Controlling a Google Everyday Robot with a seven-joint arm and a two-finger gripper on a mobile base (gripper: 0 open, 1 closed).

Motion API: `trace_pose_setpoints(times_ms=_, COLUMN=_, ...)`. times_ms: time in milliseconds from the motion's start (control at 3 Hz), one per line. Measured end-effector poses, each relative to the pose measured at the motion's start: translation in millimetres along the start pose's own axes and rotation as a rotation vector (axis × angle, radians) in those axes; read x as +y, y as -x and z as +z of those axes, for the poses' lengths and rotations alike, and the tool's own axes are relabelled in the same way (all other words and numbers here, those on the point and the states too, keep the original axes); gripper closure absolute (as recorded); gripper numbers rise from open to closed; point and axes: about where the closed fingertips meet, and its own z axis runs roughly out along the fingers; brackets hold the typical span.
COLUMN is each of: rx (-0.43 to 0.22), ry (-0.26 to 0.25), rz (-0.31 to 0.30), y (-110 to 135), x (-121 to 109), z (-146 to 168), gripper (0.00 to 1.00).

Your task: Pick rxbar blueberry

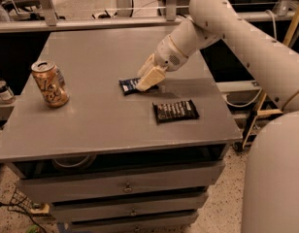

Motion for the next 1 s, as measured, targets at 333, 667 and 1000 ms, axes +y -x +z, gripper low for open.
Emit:
trace_pose_setpoints(times_ms=333, rx=-0.024, ry=-0.032, rz=-0.03, y=9.7, x=-7.6, z=-14.6, gripper=1.0)
trace_pose_setpoints(times_ms=667, rx=-0.052, ry=-0.106, rz=-0.086, y=28.3, x=-22.6, z=-48.1, gripper=1.0)
trace_pose_setpoints(times_ms=1000, rx=-0.077, ry=-0.175, rz=-0.138, y=46.6, x=-37.2, z=-77.6, gripper=1.0)
